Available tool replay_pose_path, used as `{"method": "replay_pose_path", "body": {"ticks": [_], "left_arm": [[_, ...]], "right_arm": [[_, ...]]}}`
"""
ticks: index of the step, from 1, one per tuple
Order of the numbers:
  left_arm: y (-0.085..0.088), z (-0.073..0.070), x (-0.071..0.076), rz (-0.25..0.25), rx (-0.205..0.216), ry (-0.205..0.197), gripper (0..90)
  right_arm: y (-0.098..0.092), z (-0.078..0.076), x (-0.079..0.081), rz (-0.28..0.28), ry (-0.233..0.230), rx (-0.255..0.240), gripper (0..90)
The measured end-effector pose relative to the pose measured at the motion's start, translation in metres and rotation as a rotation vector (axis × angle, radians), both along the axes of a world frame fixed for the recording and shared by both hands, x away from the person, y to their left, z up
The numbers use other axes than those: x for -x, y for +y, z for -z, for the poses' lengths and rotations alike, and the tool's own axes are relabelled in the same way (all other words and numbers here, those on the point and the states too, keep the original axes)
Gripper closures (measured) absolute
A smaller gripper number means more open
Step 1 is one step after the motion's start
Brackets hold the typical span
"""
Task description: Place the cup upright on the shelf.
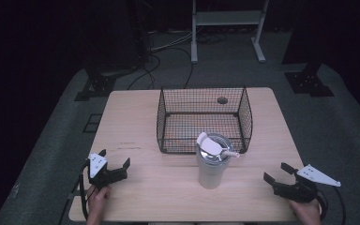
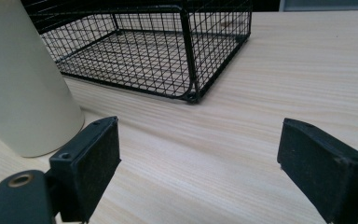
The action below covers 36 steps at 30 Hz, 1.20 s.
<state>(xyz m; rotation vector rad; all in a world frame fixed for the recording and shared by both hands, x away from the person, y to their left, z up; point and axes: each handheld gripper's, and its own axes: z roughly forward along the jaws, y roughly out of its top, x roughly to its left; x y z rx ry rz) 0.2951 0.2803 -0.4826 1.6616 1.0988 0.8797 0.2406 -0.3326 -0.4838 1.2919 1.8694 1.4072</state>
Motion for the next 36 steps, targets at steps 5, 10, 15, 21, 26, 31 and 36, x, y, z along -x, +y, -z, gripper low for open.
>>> {"method": "replay_pose_path", "body": {"ticks": [5,10,15,21,26,31,36], "left_arm": [[0.000,0.000,0.000,0.002,-0.002,0.002,0.0],[0.000,0.000,0.001,0.004,0.001,-0.001,0.0],[-0.001,0.000,0.001,0.006,-0.004,0.000,0.0],[0.000,0.000,0.001,0.004,-0.001,-0.001,0.0],[-0.001,0.000,0.001,0.005,-0.006,0.001,0.0],[0.000,0.000,0.001,0.004,-0.004,0.000,0.0],[0.000,0.000,0.001,0.003,0.000,-0.001,0.0]], "right_arm": [[0.002,-0.003,0.001,-0.007,-0.007,0.000,12.4],[0.008,-0.008,-0.001,-0.036,-0.007,0.012,12.4],[0.018,-0.017,-0.002,-0.082,-0.008,0.043,12.4],[0.026,-0.025,-0.002,-0.122,-0.015,0.058,12.4],[0.033,-0.033,-0.002,-0.160,-0.019,0.083,12.4],[0.041,-0.042,-0.001,-0.190,-0.030,0.102,12.4],[0.049,-0.045,-0.001,-0.216,-0.033,0.115,12.4]]}}
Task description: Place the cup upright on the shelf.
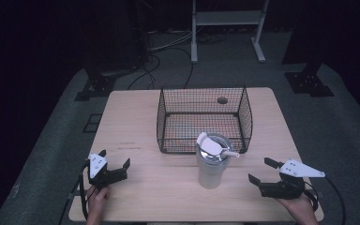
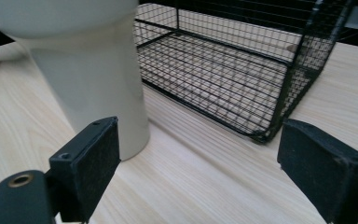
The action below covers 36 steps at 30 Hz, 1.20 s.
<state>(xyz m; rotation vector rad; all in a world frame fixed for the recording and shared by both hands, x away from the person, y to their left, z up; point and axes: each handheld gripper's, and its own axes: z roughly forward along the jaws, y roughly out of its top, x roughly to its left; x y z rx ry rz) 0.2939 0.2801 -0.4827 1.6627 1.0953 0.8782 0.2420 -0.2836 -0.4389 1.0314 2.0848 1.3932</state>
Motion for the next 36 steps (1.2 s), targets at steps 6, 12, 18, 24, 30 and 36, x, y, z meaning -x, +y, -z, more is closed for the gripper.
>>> {"method": "replay_pose_path", "body": {"ticks": [6,12,18,24,30,36], "left_arm": [[0.000,0.000,0.000,0.003,-0.005,0.000,0.0],[0.000,0.000,0.000,0.002,-0.004,0.000,0.0],[0.000,0.000,0.000,0.003,-0.003,-0.002,0.0],[0.000,0.000,0.000,0.004,-0.002,-0.002,0.0],[0.000,0.000,0.000,0.005,-0.003,-0.002,0.0],[0.000,0.000,0.001,0.006,-0.006,-0.002,0.0]], "right_arm": [[0.011,-0.002,0.001,-0.040,-0.001,0.011,12.3],[0.026,-0.004,0.001,-0.092,-0.005,0.016,12.3],[0.041,-0.004,0.001,-0.133,-0.017,0.032,12.3],[0.051,-0.004,0.002,-0.165,-0.017,0.037,12.3],[0.062,-0.005,0.002,-0.199,-0.038,0.037,12.3],[0.073,-0.004,0.001,-0.218,-0.035,0.057,12.3]]}}
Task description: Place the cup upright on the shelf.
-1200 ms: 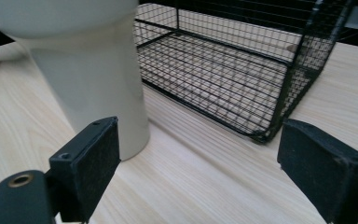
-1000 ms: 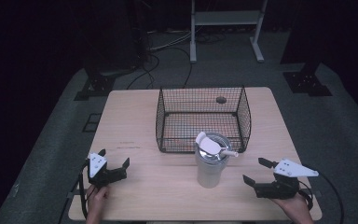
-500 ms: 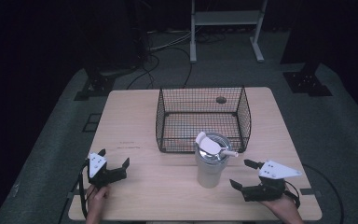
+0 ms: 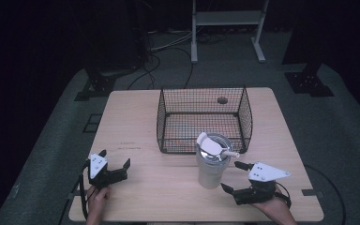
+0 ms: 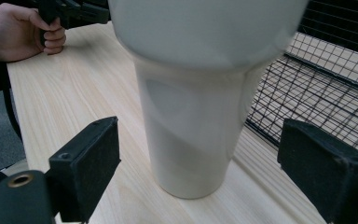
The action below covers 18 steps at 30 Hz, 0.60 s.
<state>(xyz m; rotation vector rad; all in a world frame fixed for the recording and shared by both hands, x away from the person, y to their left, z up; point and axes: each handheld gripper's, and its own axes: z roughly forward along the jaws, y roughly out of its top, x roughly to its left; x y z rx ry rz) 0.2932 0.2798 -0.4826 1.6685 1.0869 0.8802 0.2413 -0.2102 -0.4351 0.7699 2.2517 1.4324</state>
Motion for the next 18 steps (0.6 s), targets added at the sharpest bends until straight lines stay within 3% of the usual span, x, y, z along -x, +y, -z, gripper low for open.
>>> {"method": "replay_pose_path", "body": {"ticks": [18], "left_arm": [[0.001,0.000,0.000,0.000,0.004,-0.001,0.0]], "right_arm": [[0.023,0.009,-0.014,0.027,-0.001,-0.022,9.7]]}}
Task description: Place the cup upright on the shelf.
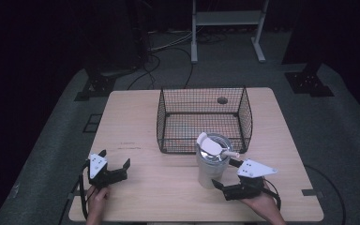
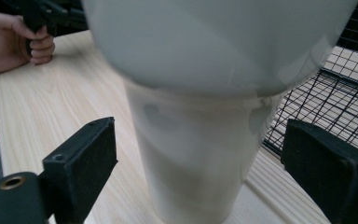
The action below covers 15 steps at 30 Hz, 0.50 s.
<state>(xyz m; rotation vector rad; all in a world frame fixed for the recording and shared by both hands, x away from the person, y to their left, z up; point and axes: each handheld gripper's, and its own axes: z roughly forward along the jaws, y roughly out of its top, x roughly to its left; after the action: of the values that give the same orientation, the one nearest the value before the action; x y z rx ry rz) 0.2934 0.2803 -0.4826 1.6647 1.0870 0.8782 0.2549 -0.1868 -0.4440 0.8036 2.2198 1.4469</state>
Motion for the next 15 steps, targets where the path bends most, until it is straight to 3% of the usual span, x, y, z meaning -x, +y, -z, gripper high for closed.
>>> {"method": "replay_pose_path", "body": {"ticks": [6,15], "left_arm": [[0.000,0.000,0.000,-0.001,0.003,-0.001,0.0],[0.001,0.000,0.000,-0.002,0.005,-0.001,0.0]], "right_arm": [[0.006,0.002,-0.006,0.006,0.005,-0.054,8.1],[0.019,0.005,-0.014,0.025,-0.009,-0.064,7.3]]}}
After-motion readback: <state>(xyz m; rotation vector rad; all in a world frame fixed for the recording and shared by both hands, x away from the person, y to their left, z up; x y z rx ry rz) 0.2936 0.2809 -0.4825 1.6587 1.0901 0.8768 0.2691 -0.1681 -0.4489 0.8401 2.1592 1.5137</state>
